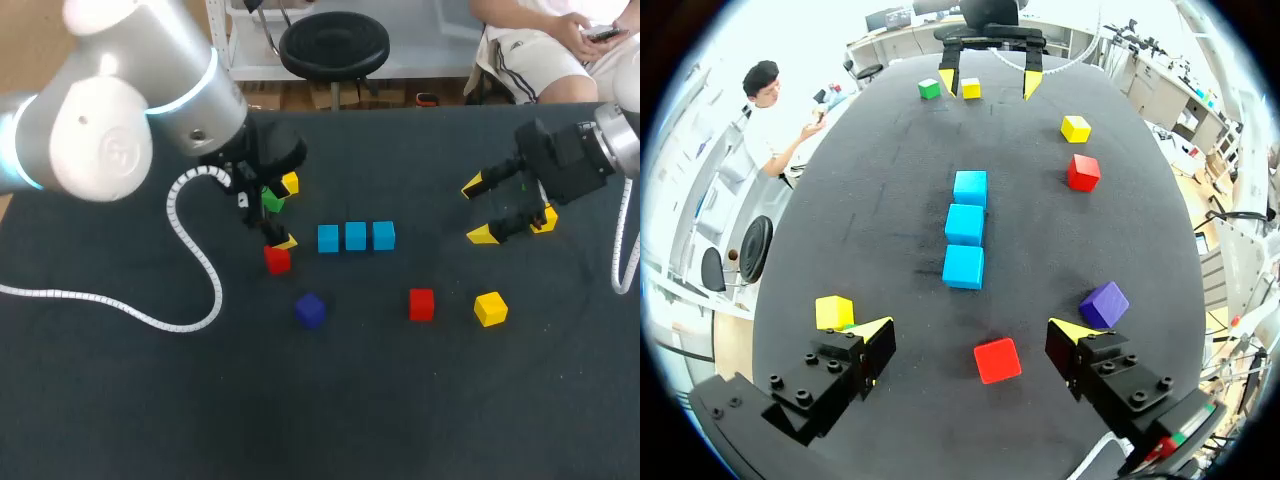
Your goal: Place the blue cubes, place green cubes on the blue cubes, place the yellow cubes on the green cubes, then place the red cubes on the yellow cubes, and place purple cube on the red cubes.
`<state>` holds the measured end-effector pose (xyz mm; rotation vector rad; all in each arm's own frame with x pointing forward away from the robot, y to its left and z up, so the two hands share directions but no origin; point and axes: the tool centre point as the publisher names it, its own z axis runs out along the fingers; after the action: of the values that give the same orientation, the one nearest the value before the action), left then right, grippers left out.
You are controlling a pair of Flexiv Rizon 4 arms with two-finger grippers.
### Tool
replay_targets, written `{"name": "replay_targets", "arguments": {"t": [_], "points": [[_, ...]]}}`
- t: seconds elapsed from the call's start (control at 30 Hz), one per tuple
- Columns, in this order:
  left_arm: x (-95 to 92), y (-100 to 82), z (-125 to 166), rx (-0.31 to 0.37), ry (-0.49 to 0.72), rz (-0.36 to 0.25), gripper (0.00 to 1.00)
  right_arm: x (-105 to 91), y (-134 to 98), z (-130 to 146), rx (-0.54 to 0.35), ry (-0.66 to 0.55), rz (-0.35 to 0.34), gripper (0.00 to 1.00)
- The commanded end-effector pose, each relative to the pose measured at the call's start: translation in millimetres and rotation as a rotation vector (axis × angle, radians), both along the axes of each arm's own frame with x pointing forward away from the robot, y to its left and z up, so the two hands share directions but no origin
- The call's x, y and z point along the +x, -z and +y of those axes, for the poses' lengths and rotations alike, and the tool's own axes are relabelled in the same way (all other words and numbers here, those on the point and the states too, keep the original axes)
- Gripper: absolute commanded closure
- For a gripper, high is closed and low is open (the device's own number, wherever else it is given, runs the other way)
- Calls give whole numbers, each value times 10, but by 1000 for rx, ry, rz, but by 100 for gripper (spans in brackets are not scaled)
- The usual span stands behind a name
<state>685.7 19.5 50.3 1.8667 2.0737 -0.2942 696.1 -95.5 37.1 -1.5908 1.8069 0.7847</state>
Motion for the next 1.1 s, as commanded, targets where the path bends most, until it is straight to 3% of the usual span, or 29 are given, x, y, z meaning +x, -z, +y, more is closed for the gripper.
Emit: {"name": "replay_targets", "arguments": {"t": [0.03, 0.1, 0.5, 0.73, 1.1], "points": [[-70, 9, 90, -114, -8, -51, 0, -3, 1, -1, 1, 0, -1, 0], [-57, 18, 105, -166, -9, -66, 0, -3, 1, -1, 1, 0, -1, 0], [6, -65, 90, -207, 34, -58, 0, -3, 1, -1, 1, 0, -1, 0], [16, -55, 132, -284, 64, -51, 0, -3, 1, -1, 1, 0, -1, 0], [33, -94, 123, -242, 106, -35, 0, -3, 1, -1, 1, 0, -1, 0]]}}
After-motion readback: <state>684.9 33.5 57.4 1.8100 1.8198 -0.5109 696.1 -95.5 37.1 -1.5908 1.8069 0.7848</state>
